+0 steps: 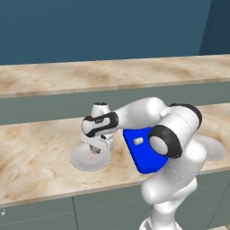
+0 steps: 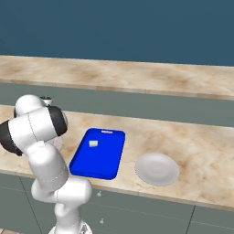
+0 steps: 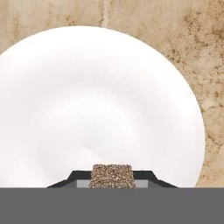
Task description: Move the dessert items from the plates to the tray.
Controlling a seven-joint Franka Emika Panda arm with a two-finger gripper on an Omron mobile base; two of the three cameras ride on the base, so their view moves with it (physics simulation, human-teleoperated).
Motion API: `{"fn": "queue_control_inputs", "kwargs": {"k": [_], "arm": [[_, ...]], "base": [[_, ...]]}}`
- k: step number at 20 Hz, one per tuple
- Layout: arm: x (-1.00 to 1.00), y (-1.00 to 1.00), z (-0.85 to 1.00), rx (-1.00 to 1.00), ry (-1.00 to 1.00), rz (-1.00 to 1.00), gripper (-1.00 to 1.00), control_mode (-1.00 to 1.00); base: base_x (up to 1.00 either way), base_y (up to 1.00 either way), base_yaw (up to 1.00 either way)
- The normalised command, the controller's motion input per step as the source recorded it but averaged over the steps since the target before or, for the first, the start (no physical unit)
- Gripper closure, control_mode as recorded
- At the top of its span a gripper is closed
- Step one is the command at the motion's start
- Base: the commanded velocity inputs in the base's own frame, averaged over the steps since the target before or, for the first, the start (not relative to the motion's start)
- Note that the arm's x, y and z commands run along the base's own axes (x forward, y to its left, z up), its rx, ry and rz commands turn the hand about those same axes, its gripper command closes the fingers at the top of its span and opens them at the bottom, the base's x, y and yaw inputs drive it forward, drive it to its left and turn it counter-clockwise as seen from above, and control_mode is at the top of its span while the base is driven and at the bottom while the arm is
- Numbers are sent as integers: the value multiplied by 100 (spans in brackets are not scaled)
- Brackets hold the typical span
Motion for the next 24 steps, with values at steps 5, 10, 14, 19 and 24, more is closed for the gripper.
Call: {"fn": "queue_control_inputs", "kwargs": {"k": [5,10,14,19,24], "arm": [[-36,-53,30,0,2,0,100,-100],[-33,-57,25,0,0,0,100,-100],[-24,-66,20,0,1,0,100,-100],[-13,-70,12,0,5,0,100,-100],[-3,-73,2,0,4,0,100,-100]], "base": [[0,0,0],[0,0,0],[0,0,0],[0,0,0],[0,0,0]]}}
